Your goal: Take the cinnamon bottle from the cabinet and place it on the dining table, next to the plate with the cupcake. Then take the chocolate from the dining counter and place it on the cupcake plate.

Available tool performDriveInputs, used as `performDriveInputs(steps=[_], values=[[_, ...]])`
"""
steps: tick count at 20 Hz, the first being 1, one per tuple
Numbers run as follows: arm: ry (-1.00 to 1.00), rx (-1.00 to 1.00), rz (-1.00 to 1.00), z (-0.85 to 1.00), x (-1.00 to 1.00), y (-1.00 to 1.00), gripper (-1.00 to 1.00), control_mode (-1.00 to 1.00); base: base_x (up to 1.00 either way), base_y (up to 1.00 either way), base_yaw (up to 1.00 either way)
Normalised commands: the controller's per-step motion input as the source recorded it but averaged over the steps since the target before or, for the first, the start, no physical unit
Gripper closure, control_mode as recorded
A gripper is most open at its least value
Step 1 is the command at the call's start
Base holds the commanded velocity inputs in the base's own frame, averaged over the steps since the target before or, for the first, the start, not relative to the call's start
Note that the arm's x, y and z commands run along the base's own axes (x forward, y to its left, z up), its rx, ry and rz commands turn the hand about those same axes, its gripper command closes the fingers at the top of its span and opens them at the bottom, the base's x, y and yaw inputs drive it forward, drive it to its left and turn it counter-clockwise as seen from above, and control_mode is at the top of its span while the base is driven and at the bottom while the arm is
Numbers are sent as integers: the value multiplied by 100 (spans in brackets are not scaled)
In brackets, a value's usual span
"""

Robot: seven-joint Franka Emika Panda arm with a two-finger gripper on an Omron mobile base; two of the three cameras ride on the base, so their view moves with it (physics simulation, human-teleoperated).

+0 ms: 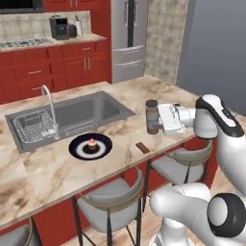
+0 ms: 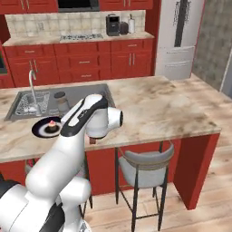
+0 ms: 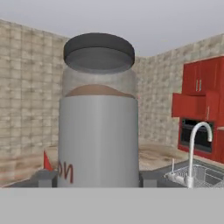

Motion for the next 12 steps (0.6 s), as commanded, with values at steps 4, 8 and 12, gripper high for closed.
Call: performDriveInputs(steps=[4,8,12], values=[[0,0,0,0,0,0,100,100,55,-4,66],[0,0,0,0,0,0,100,100,59,-10,57],[0,0,0,0,0,0,100,100,65,-14,48]])
